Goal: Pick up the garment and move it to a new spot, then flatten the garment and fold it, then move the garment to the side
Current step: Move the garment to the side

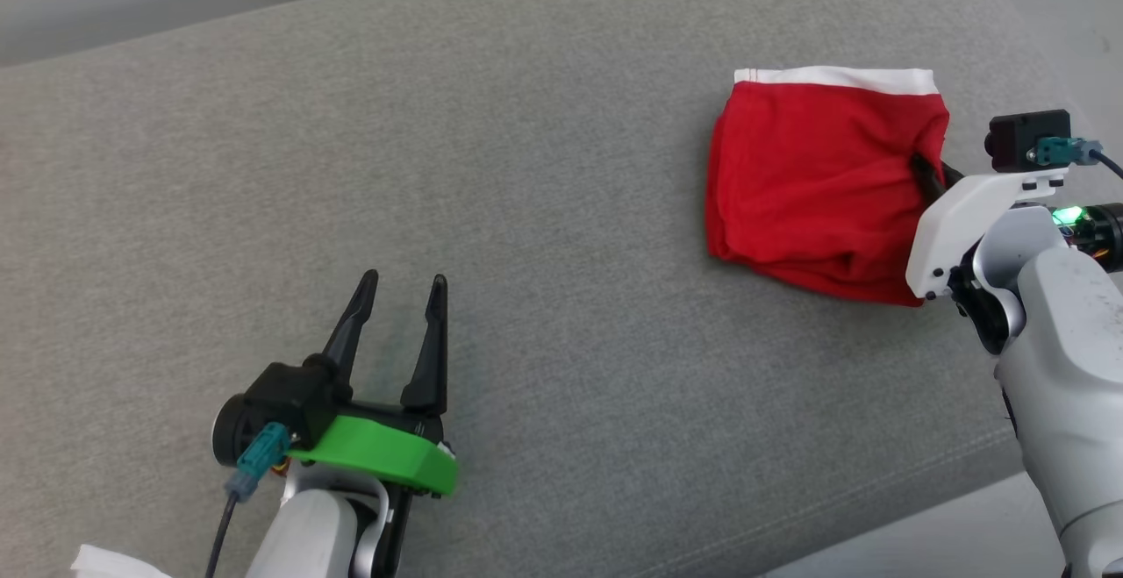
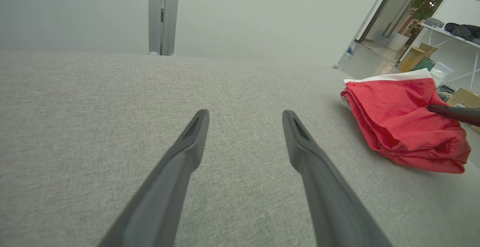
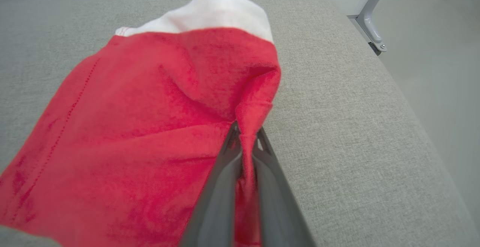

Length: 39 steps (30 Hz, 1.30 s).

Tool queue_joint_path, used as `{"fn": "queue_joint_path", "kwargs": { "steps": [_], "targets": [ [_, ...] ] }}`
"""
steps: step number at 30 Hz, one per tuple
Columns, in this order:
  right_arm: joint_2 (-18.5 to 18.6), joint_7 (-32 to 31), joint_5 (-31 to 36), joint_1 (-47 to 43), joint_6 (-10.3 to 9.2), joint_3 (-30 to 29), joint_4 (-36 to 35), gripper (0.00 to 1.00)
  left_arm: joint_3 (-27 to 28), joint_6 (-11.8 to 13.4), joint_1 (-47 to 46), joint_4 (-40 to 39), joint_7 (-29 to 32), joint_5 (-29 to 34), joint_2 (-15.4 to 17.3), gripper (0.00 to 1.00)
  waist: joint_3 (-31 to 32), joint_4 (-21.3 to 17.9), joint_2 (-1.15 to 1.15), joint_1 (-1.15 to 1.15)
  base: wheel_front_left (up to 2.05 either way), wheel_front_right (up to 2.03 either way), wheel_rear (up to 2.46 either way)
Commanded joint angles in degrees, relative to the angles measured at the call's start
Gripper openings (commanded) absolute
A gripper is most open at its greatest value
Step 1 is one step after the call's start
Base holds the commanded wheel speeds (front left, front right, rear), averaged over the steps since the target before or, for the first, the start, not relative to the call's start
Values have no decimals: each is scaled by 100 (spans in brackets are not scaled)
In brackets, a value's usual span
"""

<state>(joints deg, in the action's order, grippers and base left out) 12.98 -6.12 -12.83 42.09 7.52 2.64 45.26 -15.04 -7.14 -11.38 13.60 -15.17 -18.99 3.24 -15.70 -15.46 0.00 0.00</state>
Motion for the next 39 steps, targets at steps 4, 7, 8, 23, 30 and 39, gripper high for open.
{"fn": "queue_joint_path", "kwargs": {
  "steps": [4,7,8,23,30,39],
  "targets": [
    [-84,177,-2,151,-6,-105,126,0,-183,-35,-237,54,5,45,106,100,-523,-468,0,0,0,0,0],
    [-81,248,-26,245,-6,-168,223,0,-284,-37,-310,46,5,28,127,100,-597,-417,0,0,0,0,0],
    [-68,272,-19,304,-6,-190,258,0,-307,-35,-337,38,4,16,135,100,-626,-383,0,0,0,0,0],
    [936,376,615,1473,-7,-1045,897,0,-289,-38,-595,-200,5,14,179,100,-1182,611,0,0,0,0,0],
    [1308,559,1021,1767,-7,-1572,1062,0,-203,-38,-621,-301,5,52,172,100,-1390,862,0,0,0,0,0],
    [1245,1205,1671,1770,-6,-2195,1138,100,-172,-37,-622,-275,5,69,148,100,-1434,951,0,0,0,0,0]
  ]
}}
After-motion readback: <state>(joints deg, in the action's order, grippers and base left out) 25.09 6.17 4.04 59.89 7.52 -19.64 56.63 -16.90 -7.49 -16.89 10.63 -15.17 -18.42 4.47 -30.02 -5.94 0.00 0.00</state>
